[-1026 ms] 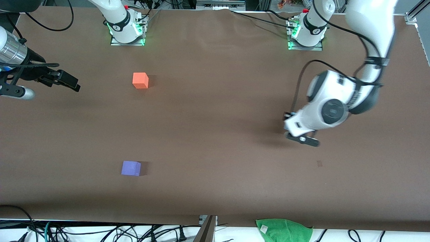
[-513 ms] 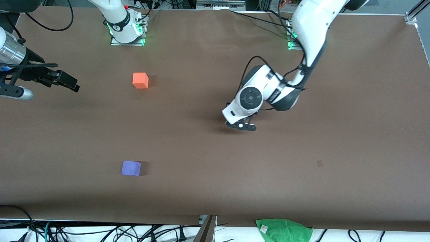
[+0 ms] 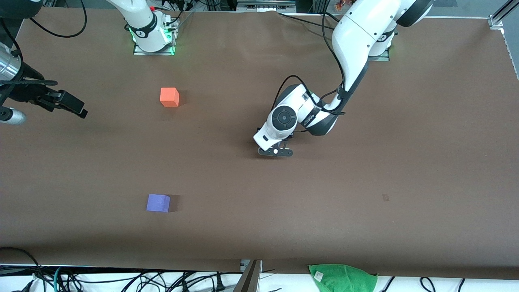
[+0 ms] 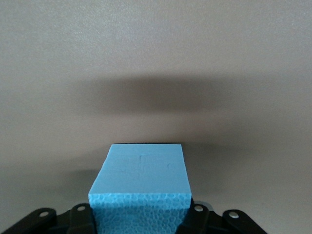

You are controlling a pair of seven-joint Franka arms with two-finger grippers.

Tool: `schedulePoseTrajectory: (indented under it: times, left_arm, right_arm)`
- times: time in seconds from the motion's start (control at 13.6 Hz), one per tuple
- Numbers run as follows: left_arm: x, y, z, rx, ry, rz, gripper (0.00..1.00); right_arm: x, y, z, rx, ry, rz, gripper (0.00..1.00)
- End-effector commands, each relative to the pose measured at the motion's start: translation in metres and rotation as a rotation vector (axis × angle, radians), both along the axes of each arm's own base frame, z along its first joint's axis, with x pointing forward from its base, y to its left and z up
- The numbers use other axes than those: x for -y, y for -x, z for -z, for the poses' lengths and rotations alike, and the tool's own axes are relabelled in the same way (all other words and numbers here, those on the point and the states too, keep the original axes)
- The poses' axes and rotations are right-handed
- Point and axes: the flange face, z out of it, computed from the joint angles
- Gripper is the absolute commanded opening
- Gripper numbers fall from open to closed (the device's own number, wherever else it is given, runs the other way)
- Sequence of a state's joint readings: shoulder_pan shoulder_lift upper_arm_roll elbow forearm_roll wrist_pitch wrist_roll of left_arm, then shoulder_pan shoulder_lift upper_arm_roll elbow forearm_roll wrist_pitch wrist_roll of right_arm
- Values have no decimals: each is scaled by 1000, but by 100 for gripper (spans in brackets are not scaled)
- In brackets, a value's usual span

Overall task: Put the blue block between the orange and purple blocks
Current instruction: 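Carry the blue cube with the left gripper toward the table middle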

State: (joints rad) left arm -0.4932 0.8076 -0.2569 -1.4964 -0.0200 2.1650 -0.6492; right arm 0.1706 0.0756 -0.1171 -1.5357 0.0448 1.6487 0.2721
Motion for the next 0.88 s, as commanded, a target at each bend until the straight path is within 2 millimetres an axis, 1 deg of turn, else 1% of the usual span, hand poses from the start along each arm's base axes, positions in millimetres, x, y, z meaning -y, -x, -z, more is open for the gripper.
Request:
schedulePoseTrajectory:
  times: [0.0,0.15,0.22,0.29,0.37,0.44,0.51,0.59,0.66,0.73,0.81]
  left_arm:
    - [1,-6,-2,-6,2,-45,100]
    - [-3,-10,-10,-1,3,-54,100]
    - [-7,-15,-25,11,7,-62,100]
    - [-7,-17,-55,31,12,-71,100]
    - [-12,-18,-87,30,-2,-74,100]
    - [-19,-16,-125,36,-23,-65,100]
    - [-37,-18,-165,39,-45,-71,100]
    - [-57,-19,-198,31,-73,-76,100]
    - [-78,-20,-232,34,-89,-93,100]
    - [-103,-22,-262,57,-126,-109,100]
    - [-128,-20,-295,99,-186,-113,100]
  right_arm:
    - [0,-5,0,8,-3,13,100]
    - [3,-11,1,43,-10,15,100]
    - [3,-23,22,30,-6,16,100]
    - [1,-29,37,3,0,15,100]
    - [1,-31,41,1,1,15,100]
    - [-1,-32,42,1,-4,13,100]
    - [-3,-32,46,-8,-5,20,100]
    - [-5,-33,49,-16,-4,14,100]
    - [-14,-32,51,-21,-3,-1,100]
    - [-34,-35,63,-40,0,-41,100]
    - [-57,-37,85,-83,5,-77,100]
